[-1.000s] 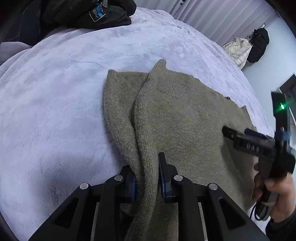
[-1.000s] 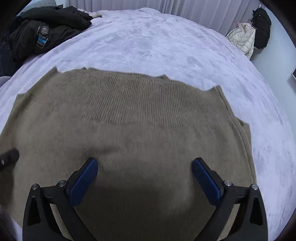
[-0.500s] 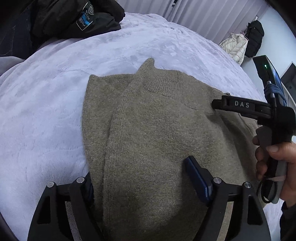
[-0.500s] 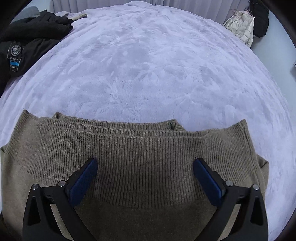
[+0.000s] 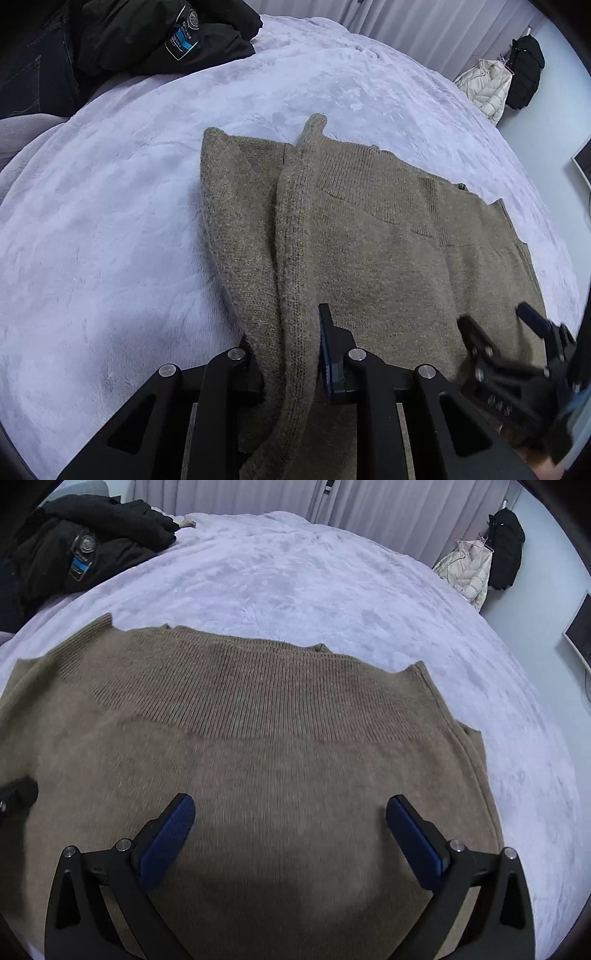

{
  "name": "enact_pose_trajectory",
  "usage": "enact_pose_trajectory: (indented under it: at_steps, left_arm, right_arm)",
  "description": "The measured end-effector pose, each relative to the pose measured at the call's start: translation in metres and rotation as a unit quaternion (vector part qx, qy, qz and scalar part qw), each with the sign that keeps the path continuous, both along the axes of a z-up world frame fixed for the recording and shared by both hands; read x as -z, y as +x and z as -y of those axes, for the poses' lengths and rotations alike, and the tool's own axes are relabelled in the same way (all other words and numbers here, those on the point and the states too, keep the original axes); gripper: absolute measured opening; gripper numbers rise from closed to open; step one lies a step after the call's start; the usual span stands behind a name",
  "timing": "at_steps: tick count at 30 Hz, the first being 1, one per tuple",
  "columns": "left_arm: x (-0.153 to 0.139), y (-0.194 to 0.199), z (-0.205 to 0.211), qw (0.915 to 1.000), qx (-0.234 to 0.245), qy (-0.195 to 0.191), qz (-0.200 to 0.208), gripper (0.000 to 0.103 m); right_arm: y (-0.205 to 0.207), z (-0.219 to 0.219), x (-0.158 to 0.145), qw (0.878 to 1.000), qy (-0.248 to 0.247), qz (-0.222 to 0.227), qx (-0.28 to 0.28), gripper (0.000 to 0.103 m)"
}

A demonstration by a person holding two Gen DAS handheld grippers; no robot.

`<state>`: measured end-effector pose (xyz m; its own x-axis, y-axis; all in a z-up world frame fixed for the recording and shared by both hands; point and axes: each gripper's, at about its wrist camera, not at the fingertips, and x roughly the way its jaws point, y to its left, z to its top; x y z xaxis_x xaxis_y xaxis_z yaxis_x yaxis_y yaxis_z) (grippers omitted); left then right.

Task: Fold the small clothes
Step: 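Lift the held side and fold it over the middle with the left tool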

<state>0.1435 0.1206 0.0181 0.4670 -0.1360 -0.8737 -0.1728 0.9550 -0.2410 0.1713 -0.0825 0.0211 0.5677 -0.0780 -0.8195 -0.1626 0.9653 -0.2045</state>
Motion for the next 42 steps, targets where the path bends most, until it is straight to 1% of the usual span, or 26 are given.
enact_pose_trajectory:
  at_steps: [3, 6, 7, 9, 10, 13, 15, 18, 21, 24, 27, 30, 32, 34, 35, 37, 39, 40, 41, 42]
  left_arm:
    - [-0.004, 0.004, 0.007, 0.9997, -0.004, 0.017, -0.016, 0.021]
    - [-0.014, 0.006, 0.014, 0.9989, -0.009, 0.033, -0.033, 0.021]
    - [-0.02, 0.006, 0.018, 0.9986, -0.011, 0.037, -0.036, 0.02]
    - [-0.035, 0.004, 0.025, 0.9986, -0.011, 0.039, -0.034, 0.02]
    - [-0.045, 0.004, 0.031, 0.9987, -0.005, 0.041, -0.031, 0.02]
    - [-0.067, 0.007, 0.056, 0.9981, 0.002, 0.042, -0.044, 0.02]
    - [-0.08, 0.015, 0.076, 0.9972, 0.001, 0.041, -0.062, 0.02]
    - [-0.097, 0.029, 0.11, 0.9959, -0.003, 0.041, -0.081, 0.02]
    - [-0.114, 0.039, 0.152, 0.9949, -0.001, 0.055, -0.085, 0.02]
    - [-0.125, 0.042, 0.205, 0.9942, 0.013, 0.075, -0.076, 0.02]
    - [-0.118, 0.046, 0.264, 0.9918, 0.038, 0.096, -0.075, 0.02]
    - [-0.089, 0.054, 0.329, 0.985, 0.07, 0.125, -0.096, 0.02]
    - [-0.062, 0.061, 0.365, 0.9782, 0.086, 0.157, -0.105, 0.02]
    - [-0.036, 0.064, 0.385, 0.9701, 0.092, 0.192, -0.117, 0.02]
    - [-0.032, 0.063, 0.391, 0.9671, 0.093, 0.21, -0.11, 0.02]
    - [-0.032, 0.058, 0.399, 0.9617, 0.098, 0.237, -0.096, 0.02]
    - [-0.035, 0.055, 0.403, 0.9576, 0.115, 0.246, -0.095, 0.022]
    - [-0.037, 0.053, 0.403, 0.9557, 0.124, 0.248, -0.097, 0.032]
    - [-0.041, 0.051, 0.402, 0.9567, 0.132, 0.239, -0.1, 0.053]
    - [-0.048, 0.049, 0.399, 0.961, 0.142, 0.215, -0.101, 0.066]
  right_arm:
    - [-0.037, 0.013, 0.007, 1.0, 0.014, 0.014, -0.003, 0.103]
    - [-0.064, 0.019, 0.006, 0.999, 0.013, 0.018, -0.033, 0.103]
    - [-0.069, 0.022, 0.003, 0.999, 0.013, 0.01, -0.05, 0.103]
    - [-0.071, 0.032, -0.003, 0.995, 0.019, -0.025, -0.093, 0.103]
    - [-0.073, 0.043, -0.008, 0.995, 0.024, -0.024, -0.098, 0.103]
    - [-0.083, 0.088, -0.025, 0.997, 0.027, 0.014, -0.072, 0.103]
    - [-0.085, 0.118, -0.03, 0.998, 0.029, 0.022, -0.05, 0.103]
    - [-0.087, 0.166, -0.037, 0.998, 0.058, 0.025, -0.024, 0.103]
    - [-0.089, 0.202, -0.041, 0.996, 0.08, 0.028, -0.004, 0.103]
    - [-0.099, 0.23, -0.045, 0.994, 0.1, 0.036, 0.007, 0.103]
    - [-0.11, 0.251, -0.047, 0.992, 0.113, 0.05, 0.016, 0.103]
    - [-0.118, 0.27, -0.045, 0.991, 0.119, 0.06, 0.027, 0.103]
    - [-0.122, 0.281, -0.04, 0.99, 0.125, 0.057, 0.033, 0.103]
    - [-0.124, 0.292, -0.031, 0.99, 0.125, 0.048, 0.043, 0.103]
    - [-0.124, 0.297, -0.026, 0.99, 0.126, 0.043, 0.046, 0.103]
    - [-0.127, 0.307, -0.018, 0.989, 0.136, 0.032, 0.055, 0.103]
    - [-0.129, 0.314, -0.012, 0.987, 0.146, 0.028, 0.061, 0.103]
    - [-0.129, 0.316, -0.011, 0.986, 0.151, 0.026, 0.063, 0.103]
    - [-0.128, 0.318, -0.01, 0.985, 0.155, 0.025, 0.065, 0.103]
    - [-0.127, 0.317, -0.01, 0.985, 0.156, 0.025, 0.065, 0.103]
